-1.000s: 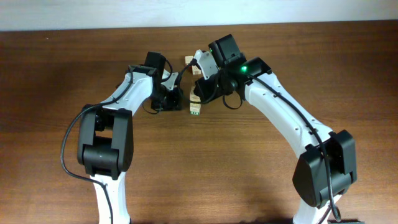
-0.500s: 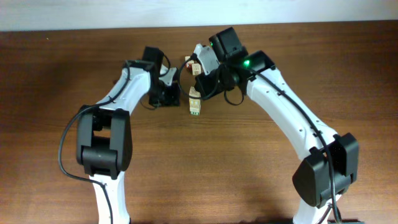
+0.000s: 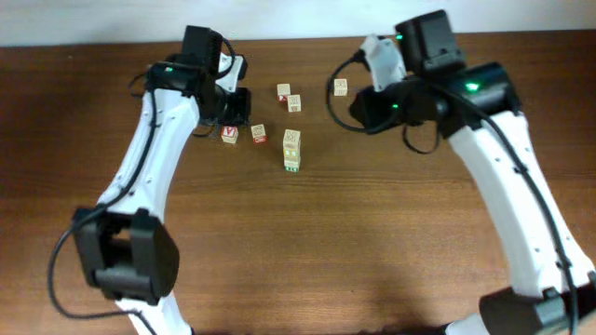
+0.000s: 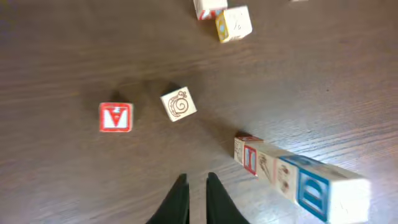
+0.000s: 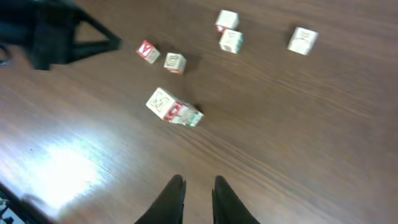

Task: Rotate 5 blocks
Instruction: 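Open both grippers and pull the right arm away from the stack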

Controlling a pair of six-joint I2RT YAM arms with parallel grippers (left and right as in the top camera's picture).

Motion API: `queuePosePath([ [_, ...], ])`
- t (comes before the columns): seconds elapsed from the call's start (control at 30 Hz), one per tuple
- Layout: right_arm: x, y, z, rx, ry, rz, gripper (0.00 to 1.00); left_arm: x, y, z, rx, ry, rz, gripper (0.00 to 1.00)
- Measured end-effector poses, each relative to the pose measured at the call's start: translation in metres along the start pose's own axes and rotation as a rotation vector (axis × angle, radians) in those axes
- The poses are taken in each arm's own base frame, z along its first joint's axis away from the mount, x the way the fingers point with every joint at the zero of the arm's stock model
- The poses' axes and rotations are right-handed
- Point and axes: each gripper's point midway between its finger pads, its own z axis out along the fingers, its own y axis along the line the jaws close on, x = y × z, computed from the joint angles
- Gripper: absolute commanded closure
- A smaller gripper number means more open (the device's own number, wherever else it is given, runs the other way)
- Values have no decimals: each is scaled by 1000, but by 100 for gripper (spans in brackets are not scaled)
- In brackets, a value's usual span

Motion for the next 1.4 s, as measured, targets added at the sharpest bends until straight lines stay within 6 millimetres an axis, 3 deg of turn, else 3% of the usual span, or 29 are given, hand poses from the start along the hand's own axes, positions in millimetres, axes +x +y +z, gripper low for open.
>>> queuePosePath([
  [0.03,1,-2,-10,11,-13,5,66,-3,0,-15,-17,-29,9,59],
  [0.07,3,-3,-19,20,-19,6,57,-5,0,-24,-27,-48,8,34],
  [0.13,7,-3,-39,33,-43,3,41,-8,-1,-43,-43,-87,22,1],
  [0.23,18,3,-74,65,-80,1,17,-7,2,-66,-91,-121,22,1],
  [0.37,29,7,-111,110,-136,4,1,0,10,-73,-139,-105,16,1],
  [0.7,50,13,-178,199,-284,-14,1,1,11,-73,-150,-102,15,1],
  [1.03,45,2,-161,229,-237,0,1,1,11,-73,-150,-102,15,1],
  [1.27,44,-11,-164,308,-241,9,1,1,11,-73,-150,-102,15,1],
  [1.4,28,-19,-171,357,-314,5,1,1,11,-73,-150,-103,15,1],
])
